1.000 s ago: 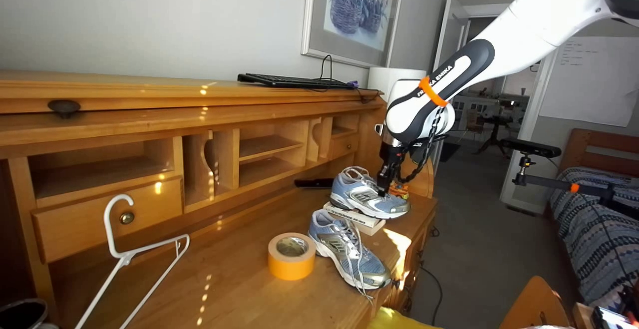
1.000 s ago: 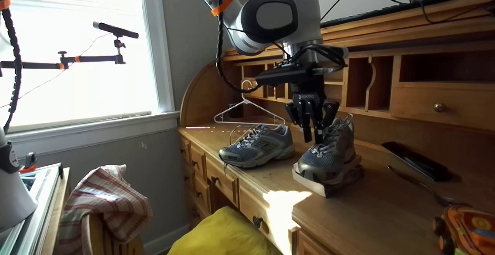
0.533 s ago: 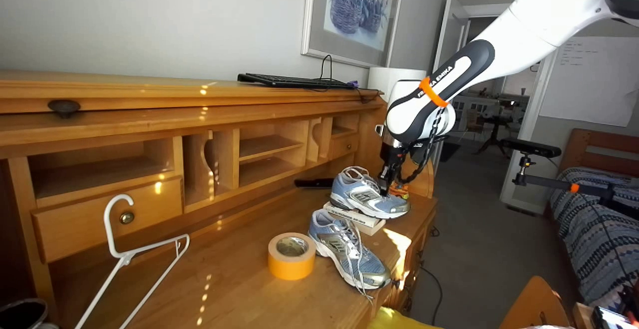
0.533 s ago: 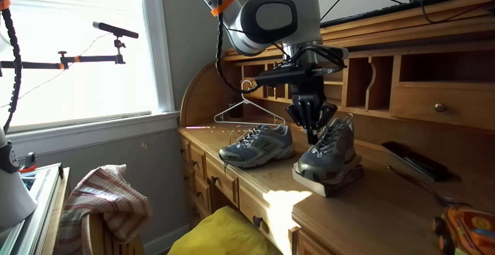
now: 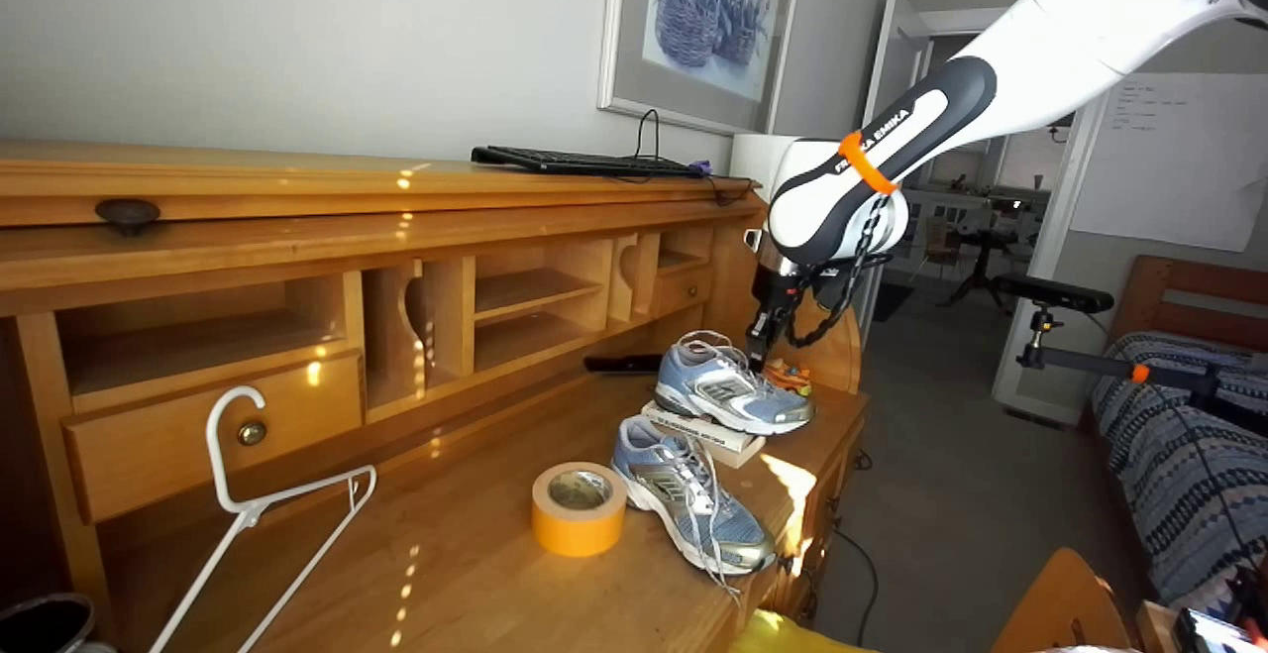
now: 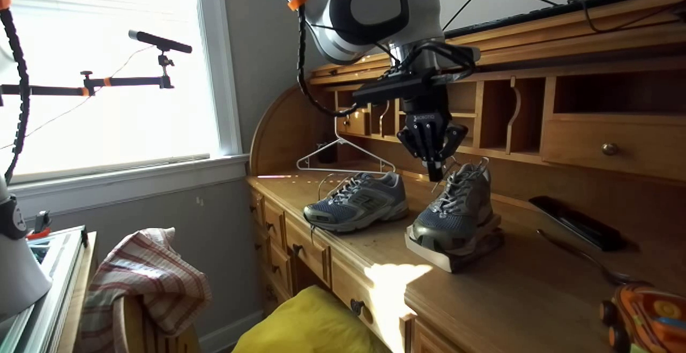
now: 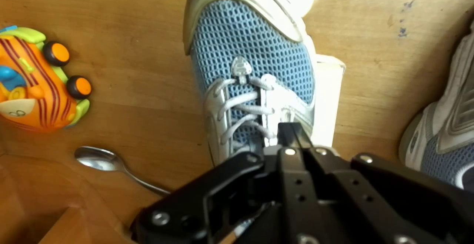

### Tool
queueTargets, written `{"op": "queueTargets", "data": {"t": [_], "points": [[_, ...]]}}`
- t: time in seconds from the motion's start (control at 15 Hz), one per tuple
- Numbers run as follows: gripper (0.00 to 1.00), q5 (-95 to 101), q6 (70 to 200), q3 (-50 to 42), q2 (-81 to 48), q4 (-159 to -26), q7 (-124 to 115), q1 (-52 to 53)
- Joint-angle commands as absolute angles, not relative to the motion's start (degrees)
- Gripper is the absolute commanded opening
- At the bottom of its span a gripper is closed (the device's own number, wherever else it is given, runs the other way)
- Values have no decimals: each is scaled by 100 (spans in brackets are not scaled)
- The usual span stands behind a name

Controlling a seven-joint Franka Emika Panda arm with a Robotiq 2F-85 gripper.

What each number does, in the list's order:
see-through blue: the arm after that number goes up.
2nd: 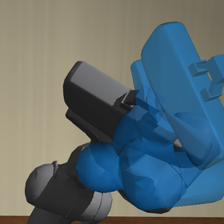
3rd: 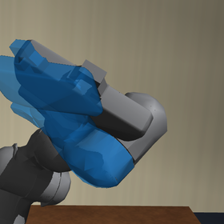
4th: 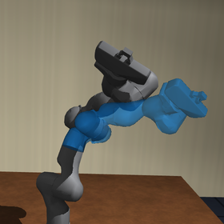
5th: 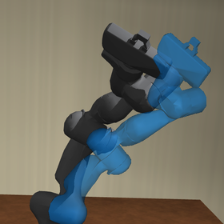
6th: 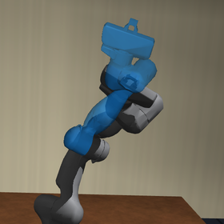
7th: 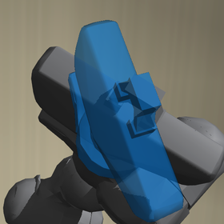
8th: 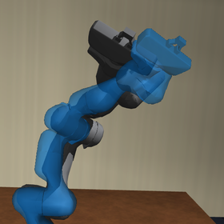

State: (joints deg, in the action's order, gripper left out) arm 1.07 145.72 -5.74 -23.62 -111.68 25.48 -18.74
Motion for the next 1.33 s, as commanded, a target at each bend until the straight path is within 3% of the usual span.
{"op": "queueTargets", "data": {"t": [0.0,1.27], "points": [[0,53,14846,-569,-1921,-11508,2619,-1905],[0,-112,15136,-456,-2725,-10194,2591,-1990]]}}
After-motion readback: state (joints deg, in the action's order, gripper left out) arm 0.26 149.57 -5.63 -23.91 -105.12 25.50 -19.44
